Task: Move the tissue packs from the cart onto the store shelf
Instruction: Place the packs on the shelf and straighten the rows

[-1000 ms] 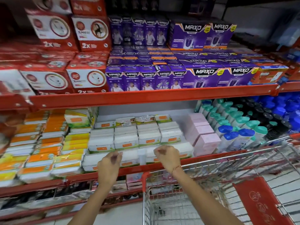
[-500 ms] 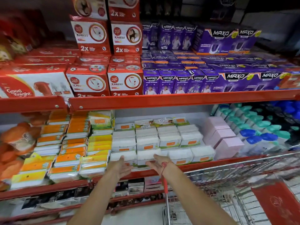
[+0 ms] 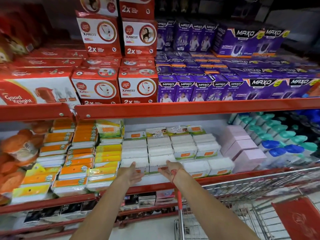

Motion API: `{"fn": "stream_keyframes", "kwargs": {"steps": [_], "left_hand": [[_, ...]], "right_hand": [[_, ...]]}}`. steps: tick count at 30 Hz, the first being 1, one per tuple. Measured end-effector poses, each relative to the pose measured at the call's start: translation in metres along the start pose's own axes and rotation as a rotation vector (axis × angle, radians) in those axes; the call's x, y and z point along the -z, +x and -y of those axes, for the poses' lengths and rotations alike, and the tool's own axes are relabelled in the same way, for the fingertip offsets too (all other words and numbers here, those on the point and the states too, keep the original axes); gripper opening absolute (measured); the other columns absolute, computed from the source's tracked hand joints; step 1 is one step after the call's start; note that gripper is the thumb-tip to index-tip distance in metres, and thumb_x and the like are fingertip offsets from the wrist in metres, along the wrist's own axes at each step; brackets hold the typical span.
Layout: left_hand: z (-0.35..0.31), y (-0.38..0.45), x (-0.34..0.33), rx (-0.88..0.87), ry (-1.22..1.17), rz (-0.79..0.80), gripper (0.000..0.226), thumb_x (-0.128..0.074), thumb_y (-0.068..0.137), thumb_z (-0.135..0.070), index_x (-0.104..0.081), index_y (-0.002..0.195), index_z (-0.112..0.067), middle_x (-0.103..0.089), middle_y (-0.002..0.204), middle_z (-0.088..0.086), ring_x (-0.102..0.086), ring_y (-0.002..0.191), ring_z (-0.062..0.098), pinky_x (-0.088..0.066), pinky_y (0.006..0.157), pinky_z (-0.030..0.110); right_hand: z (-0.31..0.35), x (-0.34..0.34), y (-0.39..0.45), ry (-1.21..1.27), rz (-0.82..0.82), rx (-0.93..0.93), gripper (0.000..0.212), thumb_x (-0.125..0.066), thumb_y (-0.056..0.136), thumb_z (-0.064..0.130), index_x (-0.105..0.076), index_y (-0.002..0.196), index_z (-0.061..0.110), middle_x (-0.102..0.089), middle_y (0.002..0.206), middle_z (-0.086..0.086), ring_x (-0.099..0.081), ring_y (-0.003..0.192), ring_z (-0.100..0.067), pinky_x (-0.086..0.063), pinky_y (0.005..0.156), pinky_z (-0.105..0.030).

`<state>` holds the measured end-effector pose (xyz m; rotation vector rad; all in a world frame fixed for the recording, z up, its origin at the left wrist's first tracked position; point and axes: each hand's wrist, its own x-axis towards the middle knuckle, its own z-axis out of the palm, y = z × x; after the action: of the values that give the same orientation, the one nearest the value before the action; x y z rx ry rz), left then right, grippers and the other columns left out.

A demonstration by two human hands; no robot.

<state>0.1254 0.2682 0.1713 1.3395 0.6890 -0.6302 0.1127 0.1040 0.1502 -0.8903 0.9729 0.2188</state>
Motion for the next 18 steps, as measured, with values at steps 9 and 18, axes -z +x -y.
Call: {"fn": "stream_keyframes", "kwargs": {"steps": [9,18], "left_hand": [[0.029,-0.007,-0.035,0.071,-0.001,0.105,0.064,-0.051,0.094,-0.032,-0.037,0.13,0.018,-0.054,0.118,0.035,-0.058,0.109,0.04,-0.047,0.094,0.044],[0.062,-0.025,-0.141,0.155,0.048,0.254,0.071,-0.055,0.091,-0.038,-0.037,0.128,0.02,-0.056,0.123,0.036,-0.062,0.104,0.041,-0.052,0.078,0.042]], "right_hand": [[0.008,0.053,-0.035,-0.136,0.117,0.012,0.056,-0.059,0.093,0.011,-0.031,0.133,-0.016,-0.047,0.13,-0.041,-0.056,0.117,-0.043,-0.054,0.087,-0.038],[0.058,0.158,-0.028,-0.1,0.025,0.008,0.044,-0.054,0.095,0.015,-0.042,0.122,-0.018,-0.046,0.132,-0.039,-0.053,0.119,-0.045,-0.062,0.062,-0.03]]}}
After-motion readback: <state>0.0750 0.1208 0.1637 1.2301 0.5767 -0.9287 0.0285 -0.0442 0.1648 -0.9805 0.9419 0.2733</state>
